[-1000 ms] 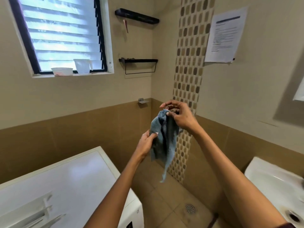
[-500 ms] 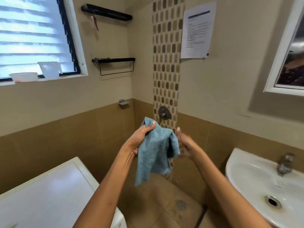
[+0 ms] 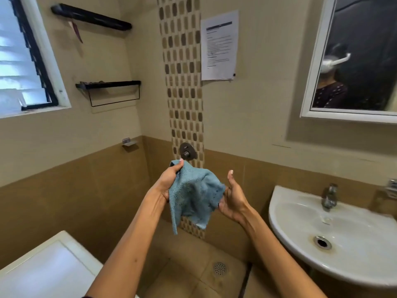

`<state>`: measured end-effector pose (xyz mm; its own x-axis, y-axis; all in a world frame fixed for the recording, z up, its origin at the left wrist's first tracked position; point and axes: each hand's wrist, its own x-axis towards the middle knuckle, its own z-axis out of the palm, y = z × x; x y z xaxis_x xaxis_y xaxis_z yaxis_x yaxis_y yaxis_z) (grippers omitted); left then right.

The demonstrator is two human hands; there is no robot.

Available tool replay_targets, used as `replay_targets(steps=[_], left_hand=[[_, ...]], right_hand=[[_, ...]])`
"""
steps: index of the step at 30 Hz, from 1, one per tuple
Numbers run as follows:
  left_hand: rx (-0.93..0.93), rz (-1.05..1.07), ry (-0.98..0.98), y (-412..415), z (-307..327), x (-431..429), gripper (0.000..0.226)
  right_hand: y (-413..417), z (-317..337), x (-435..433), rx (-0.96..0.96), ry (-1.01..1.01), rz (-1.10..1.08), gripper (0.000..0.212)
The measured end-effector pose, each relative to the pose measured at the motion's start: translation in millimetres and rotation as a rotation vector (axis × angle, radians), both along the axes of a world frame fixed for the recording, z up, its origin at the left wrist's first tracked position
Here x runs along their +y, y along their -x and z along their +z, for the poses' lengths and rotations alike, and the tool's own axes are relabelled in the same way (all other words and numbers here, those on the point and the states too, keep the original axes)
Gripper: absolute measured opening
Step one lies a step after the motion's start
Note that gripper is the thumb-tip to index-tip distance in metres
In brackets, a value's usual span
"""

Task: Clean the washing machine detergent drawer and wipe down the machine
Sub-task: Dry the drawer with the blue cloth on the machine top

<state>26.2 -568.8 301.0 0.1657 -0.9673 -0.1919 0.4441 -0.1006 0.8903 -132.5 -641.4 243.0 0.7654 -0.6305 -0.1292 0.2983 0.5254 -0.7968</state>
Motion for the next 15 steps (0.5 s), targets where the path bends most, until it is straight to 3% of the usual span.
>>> replay_targets(steps=[2, 5, 8, 11, 15], left_hand=[[0.001, -0.031, -0.022, -1.5, -1.0, -2.6, 0.045], [0.012, -0.072, -0.014, -4.0, -0.6, -3.9, 0.042], [-0.110, -0.074, -0.089, -7.3, -1.3, -5.6, 0.016], [-0.219, -0.063, -0.235, -6.6, -7.8, -9.1, 0.015], [-0.147, 0.035, -0.245, 2.3, -13.3, -16.8, 0.014]], right_hand=[[4.5, 5.6, -1.2, -0.030, 0.055, -0.064, 0.050], [11.7, 11.6, -6.2, 0.184, 0.181, -0.241, 0.012], [21.7, 16.4, -17.0, 0.297, 0.234, -0.412, 0.007], [29.6, 24.4, -22.7, 0.387, 0.297, -0.518, 0.013], [39.5, 32.1, -26.2, 0.651, 0.485, -0.618, 0.023]])
